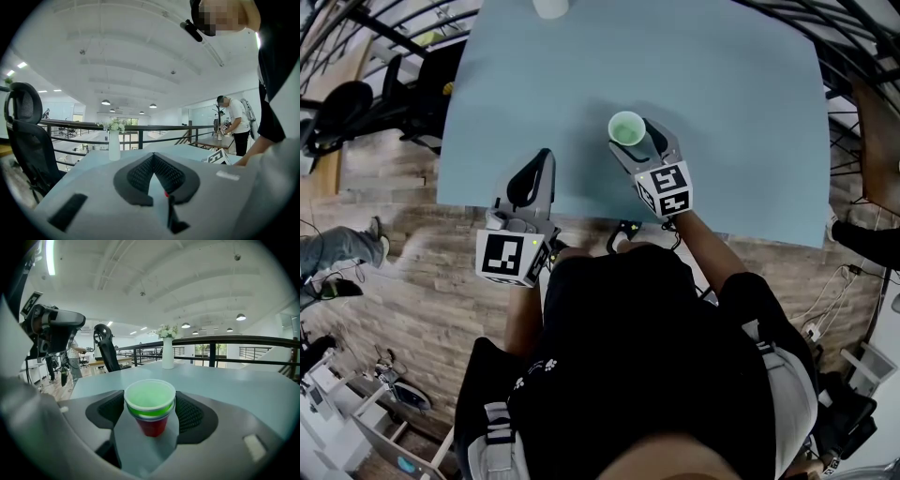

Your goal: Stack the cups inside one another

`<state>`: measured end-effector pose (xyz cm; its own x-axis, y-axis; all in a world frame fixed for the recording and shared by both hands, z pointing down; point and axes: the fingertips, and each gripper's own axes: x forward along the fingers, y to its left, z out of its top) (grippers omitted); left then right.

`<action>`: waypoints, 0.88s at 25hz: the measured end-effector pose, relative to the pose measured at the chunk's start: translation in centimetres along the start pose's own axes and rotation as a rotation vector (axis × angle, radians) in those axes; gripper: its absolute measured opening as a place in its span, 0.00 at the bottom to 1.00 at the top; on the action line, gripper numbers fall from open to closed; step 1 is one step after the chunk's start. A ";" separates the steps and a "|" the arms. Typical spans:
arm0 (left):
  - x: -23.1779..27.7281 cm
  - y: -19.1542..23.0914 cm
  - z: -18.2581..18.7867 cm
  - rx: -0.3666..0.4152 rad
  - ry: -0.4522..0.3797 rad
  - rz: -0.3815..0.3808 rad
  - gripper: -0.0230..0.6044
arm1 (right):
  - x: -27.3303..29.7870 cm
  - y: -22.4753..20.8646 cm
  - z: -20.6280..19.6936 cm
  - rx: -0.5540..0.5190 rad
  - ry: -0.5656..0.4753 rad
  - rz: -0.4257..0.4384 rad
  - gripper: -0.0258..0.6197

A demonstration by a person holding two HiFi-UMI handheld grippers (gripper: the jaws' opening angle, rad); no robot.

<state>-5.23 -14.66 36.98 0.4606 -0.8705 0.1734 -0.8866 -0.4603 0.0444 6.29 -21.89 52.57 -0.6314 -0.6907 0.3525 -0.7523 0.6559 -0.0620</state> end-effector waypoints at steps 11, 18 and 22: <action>-0.3 0.8 -0.2 -0.012 0.000 0.011 0.02 | 0.5 0.1 -0.6 0.000 0.031 -0.002 0.59; -0.4 0.8 -0.3 -0.012 -0.002 0.014 0.02 | 0.5 0.2 -1.0 0.002 0.037 0.003 0.60; -0.4 0.8 -0.1 -0.006 -0.014 0.011 0.02 | 0.4 0.2 -0.6 0.000 0.025 0.004 0.61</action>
<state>-6.14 -14.69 37.06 0.4513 -0.8779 0.1601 -0.8919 -0.4496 0.0488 6.00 -21.90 53.25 -0.6296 -0.6804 0.3751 -0.7496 0.6589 -0.0631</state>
